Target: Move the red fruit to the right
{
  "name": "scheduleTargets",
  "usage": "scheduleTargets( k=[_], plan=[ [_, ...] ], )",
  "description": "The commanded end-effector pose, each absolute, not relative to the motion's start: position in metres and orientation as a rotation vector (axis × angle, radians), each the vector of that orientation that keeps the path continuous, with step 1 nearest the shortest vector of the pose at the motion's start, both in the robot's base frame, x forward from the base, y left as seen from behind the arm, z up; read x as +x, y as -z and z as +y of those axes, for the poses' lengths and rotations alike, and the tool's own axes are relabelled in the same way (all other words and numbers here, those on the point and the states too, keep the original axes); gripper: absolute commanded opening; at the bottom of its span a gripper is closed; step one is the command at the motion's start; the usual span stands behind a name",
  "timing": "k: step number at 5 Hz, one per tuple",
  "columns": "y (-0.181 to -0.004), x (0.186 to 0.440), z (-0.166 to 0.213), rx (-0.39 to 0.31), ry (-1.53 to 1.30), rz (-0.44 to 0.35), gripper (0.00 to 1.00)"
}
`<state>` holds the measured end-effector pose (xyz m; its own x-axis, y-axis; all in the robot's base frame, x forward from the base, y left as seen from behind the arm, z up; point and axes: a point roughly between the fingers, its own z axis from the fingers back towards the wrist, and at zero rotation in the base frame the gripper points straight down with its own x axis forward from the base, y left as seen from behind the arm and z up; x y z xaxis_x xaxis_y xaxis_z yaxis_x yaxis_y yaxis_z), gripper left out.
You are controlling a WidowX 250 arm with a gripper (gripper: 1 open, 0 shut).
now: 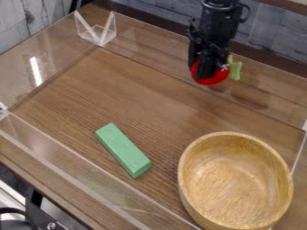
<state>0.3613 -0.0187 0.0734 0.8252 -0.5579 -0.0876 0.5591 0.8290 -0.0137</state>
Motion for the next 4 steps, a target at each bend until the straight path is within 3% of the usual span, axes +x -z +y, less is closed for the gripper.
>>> scheduleTargets(
  k=[1,2,3,4],
  plan=[
    [-0.099,0.373,-0.03,0.024,0.527,0.004,0.0],
    [-0.095,0.375,-0.038,0.014,0.459,0.009,1.0],
    [-0.084,0.37,-0.036,0.009,0.424,0.021,0.0],
    [-0.083,0.366,-0.035,0.014,0.391,0.023,0.0]
  ],
)
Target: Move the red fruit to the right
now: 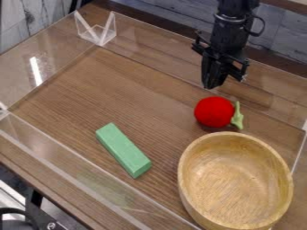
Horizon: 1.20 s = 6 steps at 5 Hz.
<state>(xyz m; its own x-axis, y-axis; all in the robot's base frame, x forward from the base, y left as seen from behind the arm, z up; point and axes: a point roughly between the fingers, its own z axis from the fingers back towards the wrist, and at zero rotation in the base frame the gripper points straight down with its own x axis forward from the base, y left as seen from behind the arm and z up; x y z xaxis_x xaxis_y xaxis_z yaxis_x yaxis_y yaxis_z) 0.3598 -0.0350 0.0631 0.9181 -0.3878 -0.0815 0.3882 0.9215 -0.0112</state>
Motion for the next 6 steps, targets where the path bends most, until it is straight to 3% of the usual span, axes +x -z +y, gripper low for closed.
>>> scheduleTargets(
  k=[1,4,6],
  plan=[
    [-0.079,0.362,-0.034,0.018,0.39,0.023,0.0],
    [-0.062,0.359,-0.039,0.035,0.191,0.022,0.0],
    [-0.08,0.347,-0.07,0.019,0.228,-0.005,0.0]
  ],
)
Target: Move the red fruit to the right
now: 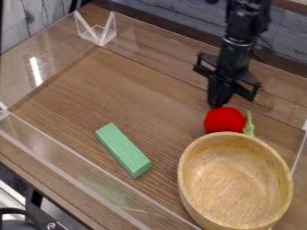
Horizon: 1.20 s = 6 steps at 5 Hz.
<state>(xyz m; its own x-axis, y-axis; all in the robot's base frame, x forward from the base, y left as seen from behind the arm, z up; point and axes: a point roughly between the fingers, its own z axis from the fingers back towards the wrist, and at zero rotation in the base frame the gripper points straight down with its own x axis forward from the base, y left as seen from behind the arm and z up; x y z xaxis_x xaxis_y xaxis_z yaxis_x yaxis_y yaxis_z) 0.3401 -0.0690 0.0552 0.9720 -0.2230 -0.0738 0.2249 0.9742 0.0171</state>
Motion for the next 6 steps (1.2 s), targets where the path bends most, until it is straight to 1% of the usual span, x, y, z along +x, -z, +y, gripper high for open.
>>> scheduleTargets(
  k=[1,2,3,6],
  plan=[
    [-0.079,0.339,-0.095,0.006,0.301,-0.006,0.0],
    [-0.073,0.332,-0.095,-0.012,0.287,0.001,0.0],
    [-0.067,0.327,-0.094,-0.029,0.269,0.011,1.0],
    [-0.051,0.306,-0.094,-0.06,0.239,0.062,1.0]
  ],
)
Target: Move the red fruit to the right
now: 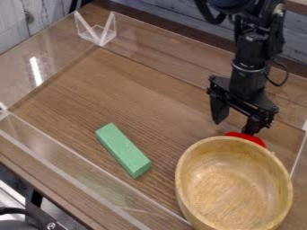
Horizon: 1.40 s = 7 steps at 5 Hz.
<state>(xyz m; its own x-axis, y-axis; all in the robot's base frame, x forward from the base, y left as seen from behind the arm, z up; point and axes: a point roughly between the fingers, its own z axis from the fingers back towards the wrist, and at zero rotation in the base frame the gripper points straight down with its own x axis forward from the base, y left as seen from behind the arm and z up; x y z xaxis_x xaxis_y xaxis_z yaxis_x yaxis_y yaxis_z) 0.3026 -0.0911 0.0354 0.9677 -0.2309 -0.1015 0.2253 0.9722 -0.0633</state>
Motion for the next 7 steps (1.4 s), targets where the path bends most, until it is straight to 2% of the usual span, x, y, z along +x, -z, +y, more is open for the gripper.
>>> scheduleTargets(
  k=[1,2,4,6,7],
  plan=[
    [-0.059,0.304,-0.091,-0.067,0.183,0.081,1.0],
    [-0.066,0.304,-0.088,-0.073,0.133,0.095,1.0],
    [-0.061,0.283,-0.079,-0.08,0.124,0.107,1.0],
    [-0.095,0.275,-0.083,-0.087,0.201,0.101,1.0],
    [-0.094,0.275,-0.094,-0.097,0.195,0.094,1.0]
  ],
)
